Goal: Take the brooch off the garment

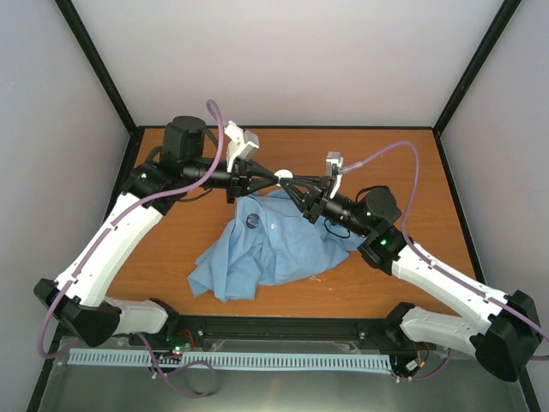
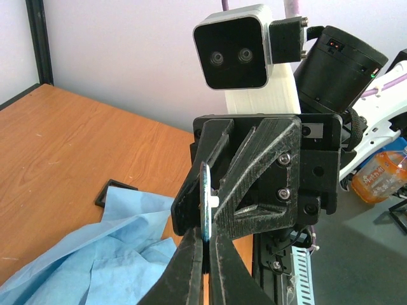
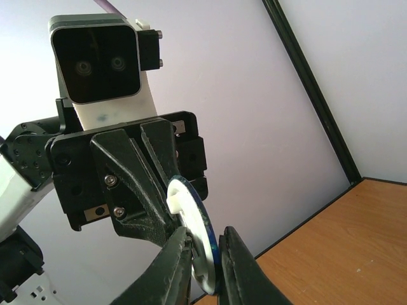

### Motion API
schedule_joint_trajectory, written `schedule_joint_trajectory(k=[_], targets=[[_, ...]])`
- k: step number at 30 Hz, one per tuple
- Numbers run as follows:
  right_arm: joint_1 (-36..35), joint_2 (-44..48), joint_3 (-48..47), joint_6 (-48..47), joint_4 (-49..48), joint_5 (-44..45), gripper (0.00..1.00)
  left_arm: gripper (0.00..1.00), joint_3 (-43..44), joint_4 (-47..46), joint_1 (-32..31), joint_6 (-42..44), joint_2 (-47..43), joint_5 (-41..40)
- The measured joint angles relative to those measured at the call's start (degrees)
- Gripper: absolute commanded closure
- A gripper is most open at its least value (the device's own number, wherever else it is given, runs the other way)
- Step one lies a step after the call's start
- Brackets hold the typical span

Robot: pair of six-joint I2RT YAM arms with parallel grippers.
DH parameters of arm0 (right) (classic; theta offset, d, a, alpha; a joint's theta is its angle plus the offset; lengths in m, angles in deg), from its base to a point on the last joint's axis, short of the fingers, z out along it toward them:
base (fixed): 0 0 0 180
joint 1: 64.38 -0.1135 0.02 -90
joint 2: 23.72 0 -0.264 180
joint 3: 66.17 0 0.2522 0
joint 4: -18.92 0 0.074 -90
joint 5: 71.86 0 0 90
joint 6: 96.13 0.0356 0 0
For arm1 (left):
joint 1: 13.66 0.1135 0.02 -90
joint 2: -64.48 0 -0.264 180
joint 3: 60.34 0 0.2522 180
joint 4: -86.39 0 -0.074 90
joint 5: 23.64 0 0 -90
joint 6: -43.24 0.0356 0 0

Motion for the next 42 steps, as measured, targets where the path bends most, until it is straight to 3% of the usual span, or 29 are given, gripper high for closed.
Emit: schedule_joint_trajectory(k=[18, 42], targets=[[-1.90, 0.94, -0.11, -0.09, 2.38, 7.04, 0.89, 0.99, 0.00, -1.03, 0.00, 0.00, 0.72, -0.81], [-1.95, 0.59, -0.33, 1.38, 2.21, 8.15, 0.88, 0.99, 0.04, -1.77, 0.02, 0.17, 0.85, -1.14]])
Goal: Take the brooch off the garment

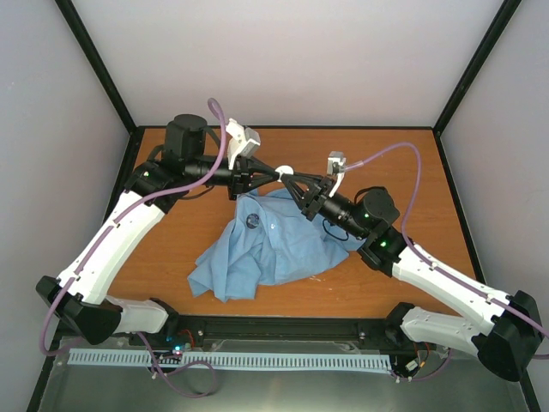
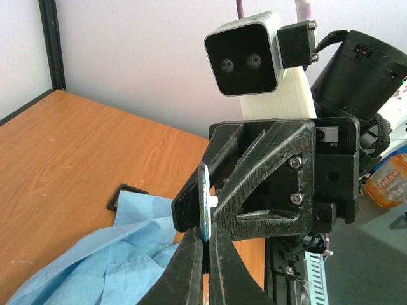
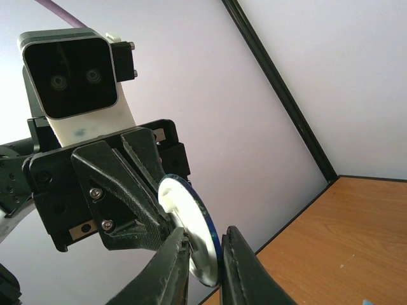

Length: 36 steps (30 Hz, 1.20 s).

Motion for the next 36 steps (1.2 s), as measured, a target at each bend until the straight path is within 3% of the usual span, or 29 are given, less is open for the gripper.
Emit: schedule_joint_trajectory(k=[28, 33, 36], targets=[[-0.66, 2.80, 2.08, 2.49, 1.60, 4.39, 0.87, 0.99, -0.07, 0.00, -2.82, 6.36, 0.00, -5.90], [-0.66, 3.54, 3.17, 2.75, 1.20, 5.53, 0.82, 0.99, -0.28, -0.44, -2.93, 6.36, 0.00, -6.01], [0.35, 4.61, 3.82, 3.32, -0.20, 9.46, 0.73, 0.99, -0.28, 0.90, -2.62, 6.29, -0.22, -6.21]])
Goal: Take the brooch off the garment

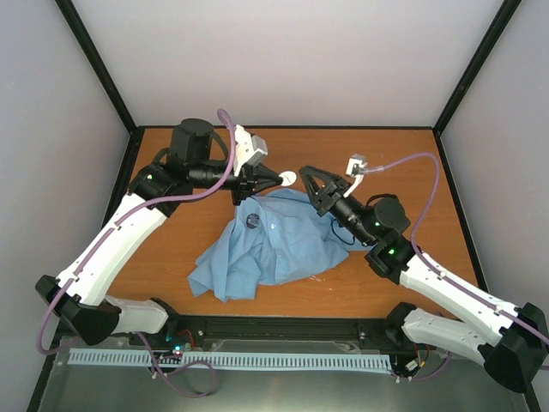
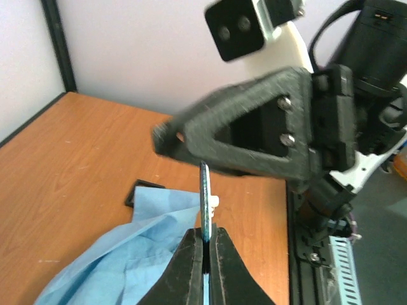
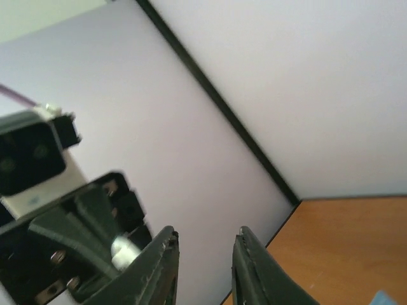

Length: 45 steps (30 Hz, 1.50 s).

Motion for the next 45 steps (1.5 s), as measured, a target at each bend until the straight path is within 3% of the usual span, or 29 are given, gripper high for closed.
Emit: schedule_joint_trajectory(k=[4, 10, 17, 23, 29, 34, 36, 37, 38, 39, 41, 43, 45], targets=[[1.03, 0.94, 0.52, -0.15, -2.10, 2.23, 0.61, 0.99, 0.00, 0.98, -0.72, -0.04, -0.13, 2.03], [3.08, 2.23, 1.07, -1.36, -3.41, -3.15, 0.56, 0.99, 0.00, 2.12, -0.76, -0.09, -0.13, 2.25], [12.61, 1.90, 0.92, -0.22, -5.70, -22.23, 0.52, 0.99, 0.66, 3.69, -0.76, -0.02, 0.09, 3.13], [14.82, -2.80, -3.21, 0.09, -4.66, -37.57, 0.52, 0.99, 2.75, 5.46, -0.72, 0.00, 1.18, 6.08], [14.82, -3.91, -4.68, 0.76, -5.11, -45.38, 0.65, 0.99, 3.48, 7.54, -0.68, 0.57, 2.12, 7.74], [14.82, -4.61, -4.68, 1.40, -5.81, -47.67, 0.83, 0.99, 4.68, 8.92, -0.68, 0.68, 3.69, 8.79], [14.84, -4.85, -4.68, 1.31, -5.44, -47.74, 0.97, 0.99, 4.87, 9.16, -0.68, 0.68, 3.80, 9.03], [14.82, -4.85, -4.68, 0.98, -5.09, -47.69, 0.97, 0.99, 4.87, 9.25, -0.68, 0.68, 3.80, 9.14], [14.82, -4.83, -4.72, 0.42, -4.52, -47.43, 0.97, 0.92, 4.90, 9.38, -0.68, 0.68, 3.78, 9.33], [14.86, -4.81, -4.83, -0.13, -3.89, -47.28, 0.97, 0.78, 4.92, 9.53, -0.68, 0.66, 3.78, 9.22], [14.84, -4.31, -5.16, -1.70, -1.31, -45.77, 0.97, 0.32, 4.92, 9.70, -0.57, 0.74, 3.93, 8.63], [15.28, -3.61, -5.79, -3.21, 2.64, -43.01, 0.98, 0.19, 4.92, 9.97, -0.59, 1.03, 4.04, 7.32], [16.48, -3.28, -7.21, -5.09, 8.37, -38.91, 0.97, 0.16, 4.66, 10.36, -0.37, 2.01, 4.17, 4.96]])
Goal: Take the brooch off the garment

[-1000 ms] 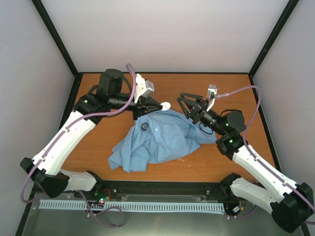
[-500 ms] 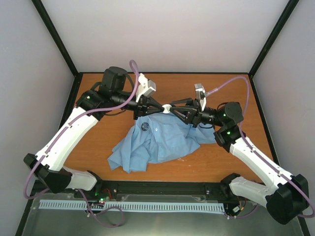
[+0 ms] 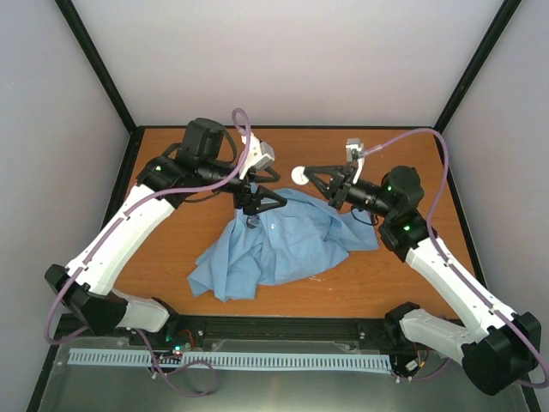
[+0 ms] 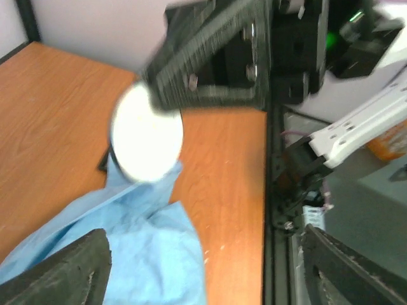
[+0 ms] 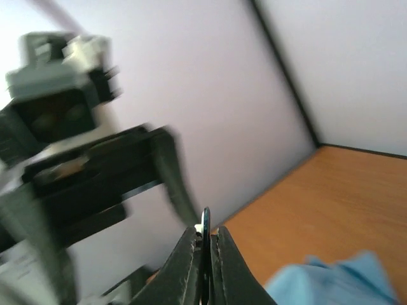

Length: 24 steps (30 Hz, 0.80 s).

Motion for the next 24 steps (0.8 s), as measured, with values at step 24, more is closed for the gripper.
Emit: schedule_joint_trajectory(k=[24], targets=[[16.17, -7.17, 10.95, -5.46, 30.77, 55.56, 0.97, 0.20, -31.08, 0.81, 11.23, 11.98, -0.35, -27.45]])
